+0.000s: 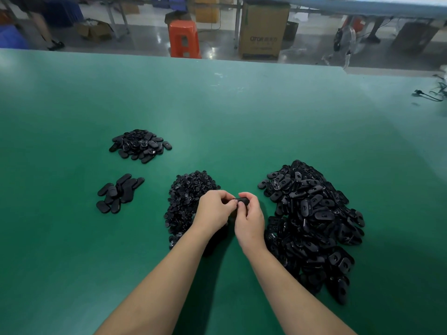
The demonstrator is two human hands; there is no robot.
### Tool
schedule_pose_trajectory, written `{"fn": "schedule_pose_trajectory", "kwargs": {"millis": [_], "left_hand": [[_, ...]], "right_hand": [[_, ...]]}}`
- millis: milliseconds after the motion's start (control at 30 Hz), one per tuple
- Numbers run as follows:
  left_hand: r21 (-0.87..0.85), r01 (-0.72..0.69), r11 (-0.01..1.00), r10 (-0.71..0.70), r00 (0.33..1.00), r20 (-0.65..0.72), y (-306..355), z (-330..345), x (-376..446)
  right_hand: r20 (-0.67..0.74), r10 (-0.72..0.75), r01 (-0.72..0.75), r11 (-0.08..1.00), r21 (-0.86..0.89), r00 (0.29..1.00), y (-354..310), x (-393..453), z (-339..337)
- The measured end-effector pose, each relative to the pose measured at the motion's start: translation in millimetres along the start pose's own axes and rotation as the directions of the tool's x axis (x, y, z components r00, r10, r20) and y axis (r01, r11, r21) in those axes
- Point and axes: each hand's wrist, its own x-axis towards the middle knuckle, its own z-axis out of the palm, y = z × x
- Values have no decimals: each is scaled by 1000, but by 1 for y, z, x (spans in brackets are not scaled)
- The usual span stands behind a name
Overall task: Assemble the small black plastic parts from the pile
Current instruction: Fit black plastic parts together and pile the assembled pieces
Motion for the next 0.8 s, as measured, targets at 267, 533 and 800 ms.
{"fn": "schedule_pose_trajectory", "kwargs": {"millis": [267, 533, 800], "left_hand": [[-42, 15, 999, -16, 1000, -15, 5, 3, -4], [-28, -19, 999, 19, 1000, 12, -1, 0, -7], [-29, -26, 999, 26, 1000, 8, -5, -2, -8]], "right_hand": [[-14, 12, -12, 1000, -8, 1000, -2, 0, 0], [5, -42, 42, 998, -40, 999, 1, -1, -1], [28, -52, 53, 997, -52, 998, 1, -1, -1]]}}
